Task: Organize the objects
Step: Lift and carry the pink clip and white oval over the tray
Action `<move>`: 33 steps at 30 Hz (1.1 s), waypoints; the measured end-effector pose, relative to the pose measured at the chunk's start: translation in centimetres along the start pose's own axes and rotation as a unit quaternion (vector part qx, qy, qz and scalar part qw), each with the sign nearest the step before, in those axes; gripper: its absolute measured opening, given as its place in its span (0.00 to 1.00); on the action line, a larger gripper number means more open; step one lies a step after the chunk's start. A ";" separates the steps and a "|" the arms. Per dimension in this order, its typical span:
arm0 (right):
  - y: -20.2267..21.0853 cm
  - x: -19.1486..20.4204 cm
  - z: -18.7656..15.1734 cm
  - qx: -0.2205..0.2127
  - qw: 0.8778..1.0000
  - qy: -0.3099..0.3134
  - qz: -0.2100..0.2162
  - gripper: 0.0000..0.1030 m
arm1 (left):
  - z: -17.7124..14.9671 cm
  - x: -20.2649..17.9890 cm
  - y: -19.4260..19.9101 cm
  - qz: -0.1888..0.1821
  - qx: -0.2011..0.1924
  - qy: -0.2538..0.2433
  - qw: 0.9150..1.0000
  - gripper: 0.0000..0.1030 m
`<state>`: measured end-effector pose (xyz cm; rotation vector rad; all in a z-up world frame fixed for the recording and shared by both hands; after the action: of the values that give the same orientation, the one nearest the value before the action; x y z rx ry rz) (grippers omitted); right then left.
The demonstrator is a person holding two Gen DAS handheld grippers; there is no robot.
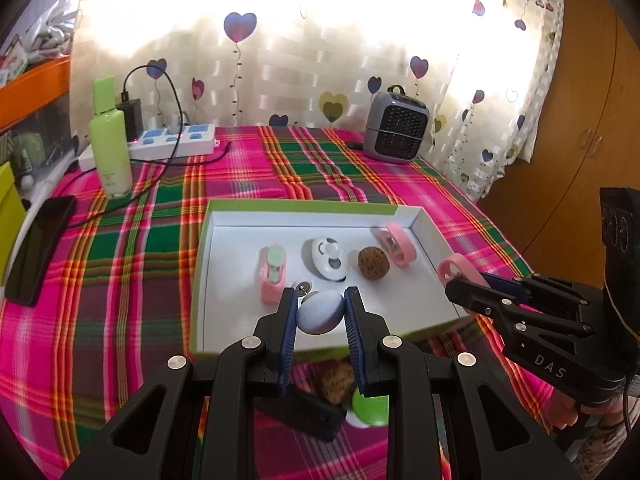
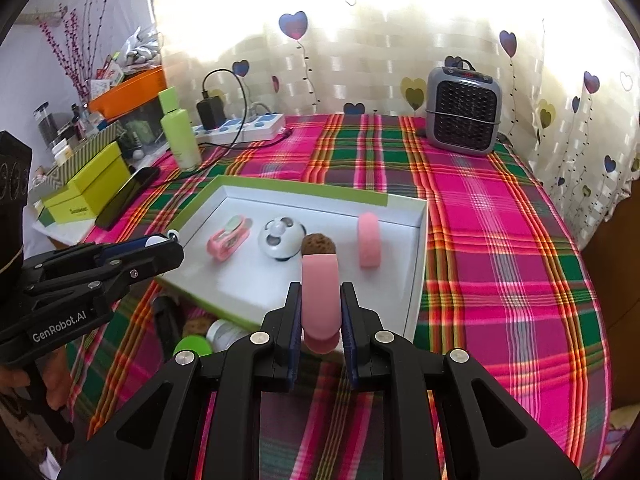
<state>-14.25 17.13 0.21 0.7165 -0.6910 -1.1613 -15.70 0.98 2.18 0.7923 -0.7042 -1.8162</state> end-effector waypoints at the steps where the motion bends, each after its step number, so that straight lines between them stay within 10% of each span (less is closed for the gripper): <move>1: -0.2 -0.2 0.1 0.001 1.000 -0.002 -0.001 0.18 | 0.2 0.0 -0.2 -0.002 0.002 0.000 1.000 0.21; 33: -5.8 -2.4 1.4 0.055 0.998 -0.022 0.004 0.18 | 1.5 -0.8 -6.8 0.015 0.059 -0.011 0.998 0.21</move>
<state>-19.20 17.87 -3.89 0.7822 -0.7991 -1.1420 -20.38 4.21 -1.89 0.8352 -0.8404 -1.7712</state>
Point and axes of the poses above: each gripper's, at about its wrist camera, not at the fingertips, and y roughly against the way its jaws point, x to its left, z to its top, the point moved 6 cm from there along -y, roughly the way its jaws point, and after that the axes turned 8 degrees about x, right-handed, at the moved point
